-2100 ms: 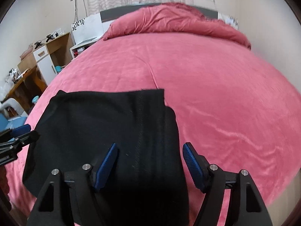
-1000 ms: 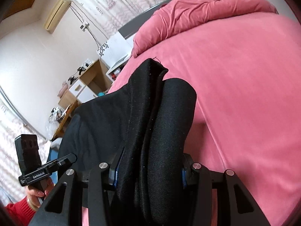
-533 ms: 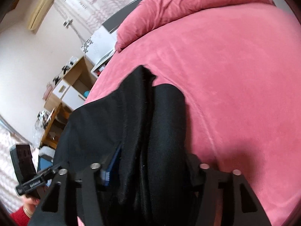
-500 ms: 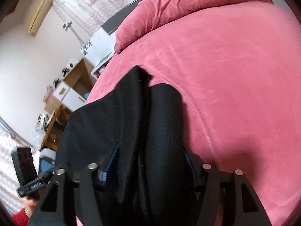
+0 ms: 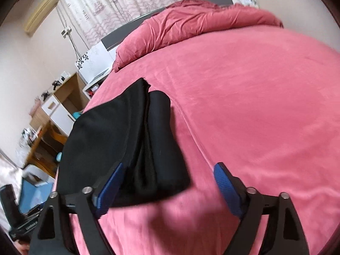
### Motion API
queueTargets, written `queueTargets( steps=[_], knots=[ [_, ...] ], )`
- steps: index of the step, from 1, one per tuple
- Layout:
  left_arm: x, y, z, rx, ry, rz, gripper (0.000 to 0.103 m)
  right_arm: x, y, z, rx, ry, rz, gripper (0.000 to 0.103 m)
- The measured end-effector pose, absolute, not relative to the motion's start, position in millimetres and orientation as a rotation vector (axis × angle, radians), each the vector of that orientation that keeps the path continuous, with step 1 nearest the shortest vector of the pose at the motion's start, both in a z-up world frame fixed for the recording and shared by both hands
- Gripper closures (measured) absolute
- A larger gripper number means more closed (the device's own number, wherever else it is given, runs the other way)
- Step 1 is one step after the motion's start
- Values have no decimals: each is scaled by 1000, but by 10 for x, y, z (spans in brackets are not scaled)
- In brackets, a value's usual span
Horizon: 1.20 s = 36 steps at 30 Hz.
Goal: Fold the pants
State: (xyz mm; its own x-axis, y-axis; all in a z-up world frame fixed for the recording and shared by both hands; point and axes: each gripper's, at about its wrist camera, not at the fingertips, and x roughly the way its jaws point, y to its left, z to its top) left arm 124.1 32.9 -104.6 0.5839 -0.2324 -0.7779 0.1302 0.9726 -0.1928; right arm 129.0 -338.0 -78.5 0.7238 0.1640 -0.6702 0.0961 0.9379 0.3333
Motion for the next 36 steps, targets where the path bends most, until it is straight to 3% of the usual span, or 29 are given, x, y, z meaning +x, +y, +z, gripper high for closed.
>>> queueTargets(
  steps=[3,17,36],
  knots=[
    [968,227,-1058,-80,920,-181,49,972,-3115,-695,254,747,18,0],
    [-65,-4,-397,-39,753,-191,49,-47,-2285,-337,115,646,-52,0],
    [-195,-17,-279,-65,744,-164,49,-292,-2083,-224,50,617,-44,0]
  ],
)
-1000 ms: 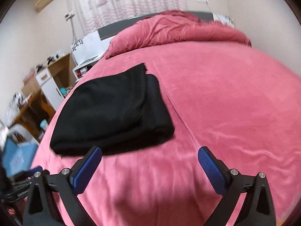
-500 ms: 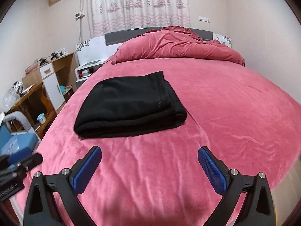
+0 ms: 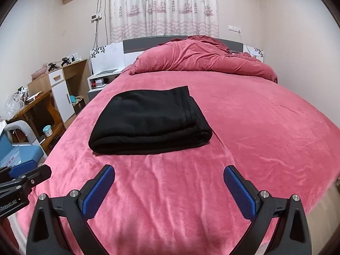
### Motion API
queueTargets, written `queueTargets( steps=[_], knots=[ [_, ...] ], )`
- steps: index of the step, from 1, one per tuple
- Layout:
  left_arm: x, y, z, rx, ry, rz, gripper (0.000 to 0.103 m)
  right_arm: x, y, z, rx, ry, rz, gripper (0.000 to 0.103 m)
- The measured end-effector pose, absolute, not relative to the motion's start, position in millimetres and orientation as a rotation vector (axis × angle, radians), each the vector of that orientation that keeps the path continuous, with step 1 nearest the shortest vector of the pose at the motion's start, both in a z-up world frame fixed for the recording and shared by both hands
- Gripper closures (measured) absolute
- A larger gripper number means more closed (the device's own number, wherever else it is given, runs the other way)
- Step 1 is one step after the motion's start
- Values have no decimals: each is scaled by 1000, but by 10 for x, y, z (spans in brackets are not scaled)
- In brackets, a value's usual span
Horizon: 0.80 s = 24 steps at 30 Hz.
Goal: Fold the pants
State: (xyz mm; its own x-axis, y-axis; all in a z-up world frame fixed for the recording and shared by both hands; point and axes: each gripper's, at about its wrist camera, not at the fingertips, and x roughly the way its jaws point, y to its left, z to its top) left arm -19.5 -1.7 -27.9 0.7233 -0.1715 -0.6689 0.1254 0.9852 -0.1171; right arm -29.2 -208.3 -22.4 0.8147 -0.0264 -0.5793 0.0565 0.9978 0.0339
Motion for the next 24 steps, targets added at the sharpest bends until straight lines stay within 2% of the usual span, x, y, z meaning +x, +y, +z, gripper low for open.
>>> queueTargets(
  steps=[24],
  knots=[
    [-259,-74,-243,-35,718,-102,49,-315,-2089,-242,65,635,-51,0]
  ],
)
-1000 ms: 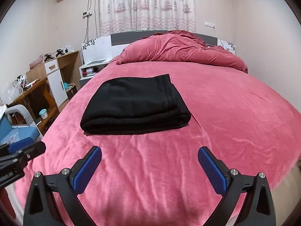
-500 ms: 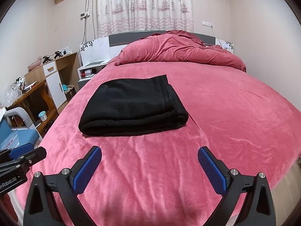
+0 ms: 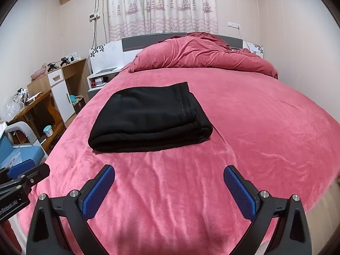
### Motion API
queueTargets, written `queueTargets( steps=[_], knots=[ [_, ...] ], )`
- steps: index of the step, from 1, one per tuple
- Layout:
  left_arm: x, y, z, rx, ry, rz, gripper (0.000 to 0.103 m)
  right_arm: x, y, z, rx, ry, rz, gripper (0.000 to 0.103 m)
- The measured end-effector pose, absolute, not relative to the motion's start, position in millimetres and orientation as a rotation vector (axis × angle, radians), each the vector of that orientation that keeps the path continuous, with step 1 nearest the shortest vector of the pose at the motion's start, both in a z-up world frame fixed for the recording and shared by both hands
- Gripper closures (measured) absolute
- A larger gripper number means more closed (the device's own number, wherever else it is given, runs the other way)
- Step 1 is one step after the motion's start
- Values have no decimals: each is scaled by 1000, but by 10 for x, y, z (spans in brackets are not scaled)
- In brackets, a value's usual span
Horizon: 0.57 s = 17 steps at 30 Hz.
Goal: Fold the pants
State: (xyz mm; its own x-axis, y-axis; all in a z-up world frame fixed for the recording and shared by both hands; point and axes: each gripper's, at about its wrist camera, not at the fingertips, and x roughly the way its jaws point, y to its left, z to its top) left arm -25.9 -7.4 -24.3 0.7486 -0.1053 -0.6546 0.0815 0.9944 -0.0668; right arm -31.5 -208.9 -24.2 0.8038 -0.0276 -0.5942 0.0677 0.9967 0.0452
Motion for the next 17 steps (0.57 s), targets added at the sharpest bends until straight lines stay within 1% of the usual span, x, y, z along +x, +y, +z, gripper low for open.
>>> queueTargets(
  steps=[17],
  knots=[
    [-244,-62,-293,-61,748,-96,49,-305,-2084,-280,83,654,-49,0]
  ],
)
